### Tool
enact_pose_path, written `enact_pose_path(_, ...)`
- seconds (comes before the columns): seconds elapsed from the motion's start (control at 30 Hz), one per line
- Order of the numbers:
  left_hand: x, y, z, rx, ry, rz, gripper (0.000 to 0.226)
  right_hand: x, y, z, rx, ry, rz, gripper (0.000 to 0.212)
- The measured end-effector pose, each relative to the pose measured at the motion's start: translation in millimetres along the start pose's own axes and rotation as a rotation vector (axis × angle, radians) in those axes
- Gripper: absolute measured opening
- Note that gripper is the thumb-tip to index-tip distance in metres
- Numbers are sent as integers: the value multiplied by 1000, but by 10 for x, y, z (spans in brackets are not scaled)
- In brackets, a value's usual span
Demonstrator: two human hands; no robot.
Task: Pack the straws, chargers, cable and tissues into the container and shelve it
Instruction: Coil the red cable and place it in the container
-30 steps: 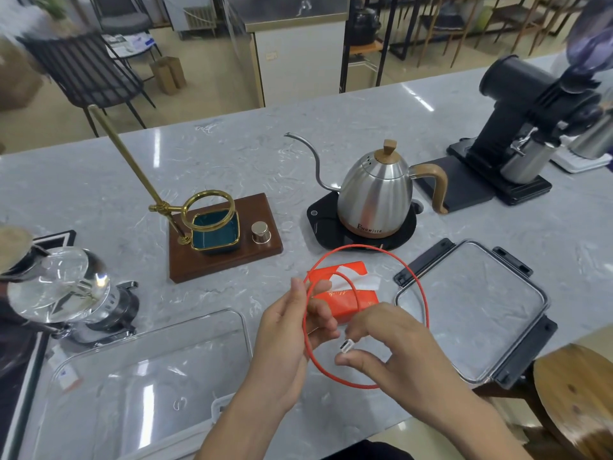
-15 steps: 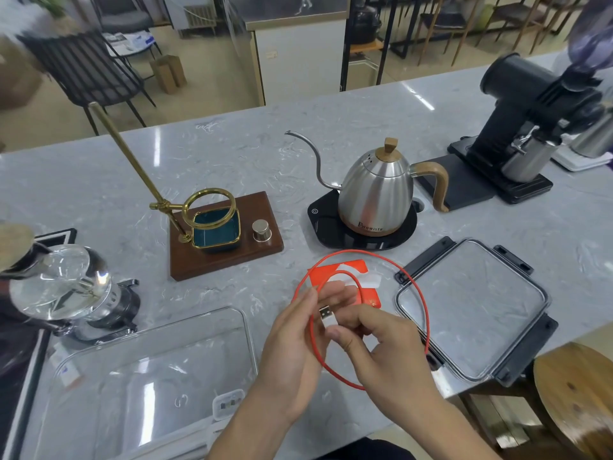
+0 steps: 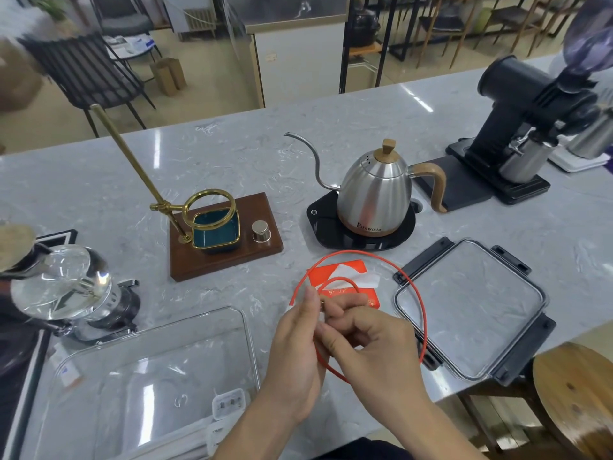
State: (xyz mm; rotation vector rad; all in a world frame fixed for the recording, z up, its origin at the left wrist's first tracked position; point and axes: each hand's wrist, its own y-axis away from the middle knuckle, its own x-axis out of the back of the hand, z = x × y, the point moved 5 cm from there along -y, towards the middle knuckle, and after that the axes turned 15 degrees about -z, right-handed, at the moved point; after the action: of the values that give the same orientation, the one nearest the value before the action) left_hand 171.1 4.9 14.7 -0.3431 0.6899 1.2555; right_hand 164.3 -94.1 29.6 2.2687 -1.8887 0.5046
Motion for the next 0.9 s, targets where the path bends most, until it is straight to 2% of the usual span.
enact_pose_path(0.07, 20, -1, 29, -16, 15, 24, 49, -10, 4, -66, 100, 60, -38, 8)
enact_pose_path(0.17, 92, -10, 83, -45, 74, 75, 44, 55, 32, -107, 203, 97, -42, 9)
enact_pose_path(0.3, 229, -29, 181, -93, 109, 164, 44, 272, 76, 33, 153, 162, -13, 14)
enact_pose_path(0.37, 272, -22, 198, -74, 137, 148, 45, 307, 106, 205, 48, 227, -146, 17)
enact_pose_path(0.43, 277, -13, 208, -66, 169, 110, 46, 254, 169, 370, -21, 328, -361, 37)
enact_pose_path(0.5, 270, -5, 208, -65, 225, 77, 46, 192, 233, 485, -28, 398, -528, 48)
enact_pose_path(0.6, 269, -2, 192, -43, 304, 34, 48, 130, 261, 535, -13, 446, -690, 42)
enact_pose_path(0.7, 283, 1, 183, -22, 311, 44, 48, 147, 257, 581, -20, 437, -763, 28)
enact_pose_path(0.9, 281, 24, 211, 73, 242, 134, 46, 400, 246, 766, -96, 528, -783, 34)
